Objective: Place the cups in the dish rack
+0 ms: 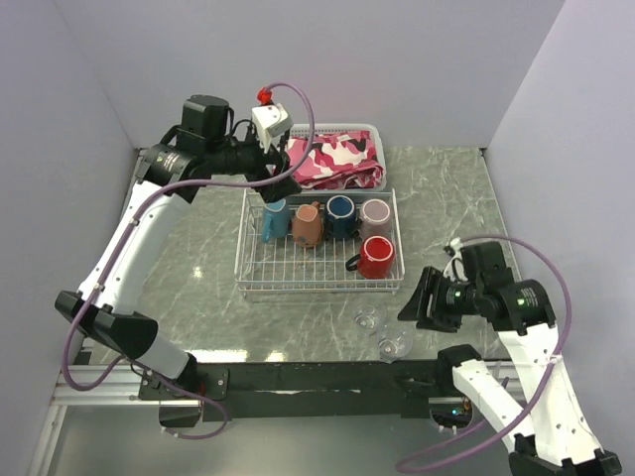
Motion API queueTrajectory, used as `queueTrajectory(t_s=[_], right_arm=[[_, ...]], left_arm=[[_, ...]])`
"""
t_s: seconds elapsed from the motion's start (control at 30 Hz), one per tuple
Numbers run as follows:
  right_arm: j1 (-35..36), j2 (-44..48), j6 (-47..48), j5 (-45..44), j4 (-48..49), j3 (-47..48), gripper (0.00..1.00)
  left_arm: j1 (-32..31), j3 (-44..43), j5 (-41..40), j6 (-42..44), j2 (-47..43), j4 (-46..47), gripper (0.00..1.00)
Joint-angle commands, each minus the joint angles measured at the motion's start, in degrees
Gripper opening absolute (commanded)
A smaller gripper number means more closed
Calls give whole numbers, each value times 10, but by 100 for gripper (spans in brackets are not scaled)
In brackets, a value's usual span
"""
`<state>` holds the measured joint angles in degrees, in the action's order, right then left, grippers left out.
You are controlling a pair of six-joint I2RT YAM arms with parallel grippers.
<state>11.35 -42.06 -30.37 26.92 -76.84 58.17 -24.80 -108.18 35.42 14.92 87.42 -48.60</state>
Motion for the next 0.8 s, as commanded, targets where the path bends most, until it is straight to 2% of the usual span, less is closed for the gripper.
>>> queueTrajectory(t_s=[0.0, 0.2, 0.33, 0.4, 0.57, 0.77], right_arm=[[40, 8, -19, -19, -58, -42, 61], [127, 17, -56, -40, -22, -97, 62], [232, -23, -76, -73, 47, -109, 62], [259, -39, -86, -99, 82, -119, 61], [349, -100, -101, -175, 120, -95, 60], [401, -144, -126, -245, 148, -67, 59]], left_arm=[[8, 14, 29, -42, 12, 16, 88], [8, 43, 26, -49, -6, 30, 88], [9, 54, -2, -50, -11, 21, 88], [10, 60, -18, -54, -15, 21, 88], [17, 61, -22, -79, -20, 15, 88], [21, 82, -22, -82, -42, 19, 88]])
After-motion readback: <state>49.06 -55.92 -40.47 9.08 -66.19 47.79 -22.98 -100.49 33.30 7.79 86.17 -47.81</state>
